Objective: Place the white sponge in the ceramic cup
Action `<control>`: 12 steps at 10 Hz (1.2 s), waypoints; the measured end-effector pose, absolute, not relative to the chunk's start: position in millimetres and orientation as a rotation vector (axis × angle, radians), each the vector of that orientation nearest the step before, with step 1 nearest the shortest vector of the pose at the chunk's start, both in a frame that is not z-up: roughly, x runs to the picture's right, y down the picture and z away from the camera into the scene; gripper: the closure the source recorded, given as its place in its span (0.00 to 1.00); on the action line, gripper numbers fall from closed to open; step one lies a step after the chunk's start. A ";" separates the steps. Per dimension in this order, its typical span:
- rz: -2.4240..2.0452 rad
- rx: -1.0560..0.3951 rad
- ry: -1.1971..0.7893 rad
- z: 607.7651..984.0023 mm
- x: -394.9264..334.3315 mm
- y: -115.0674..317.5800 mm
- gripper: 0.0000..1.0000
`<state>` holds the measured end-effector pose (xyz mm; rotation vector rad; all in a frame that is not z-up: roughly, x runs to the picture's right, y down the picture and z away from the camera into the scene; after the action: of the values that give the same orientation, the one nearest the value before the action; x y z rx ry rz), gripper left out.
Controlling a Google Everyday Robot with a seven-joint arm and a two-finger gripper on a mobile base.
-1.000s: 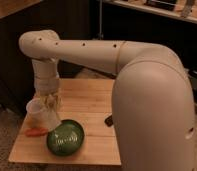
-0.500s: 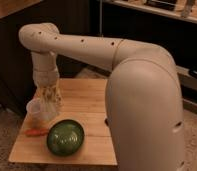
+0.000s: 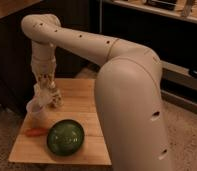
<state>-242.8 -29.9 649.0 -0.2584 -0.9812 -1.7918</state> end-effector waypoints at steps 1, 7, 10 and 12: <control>-1.782 -0.226 -0.983 654.1 -244.9 -34.0 0.81; -1.705 -0.029 -0.980 673.9 -256.2 -46.4 0.81; -1.666 0.058 -0.969 677.3 -265.6 -48.1 0.81; -1.638 0.110 -0.941 680.0 -273.1 -49.1 0.81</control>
<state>-273.1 -49.1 680.0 0.1101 -0.9409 -1.6380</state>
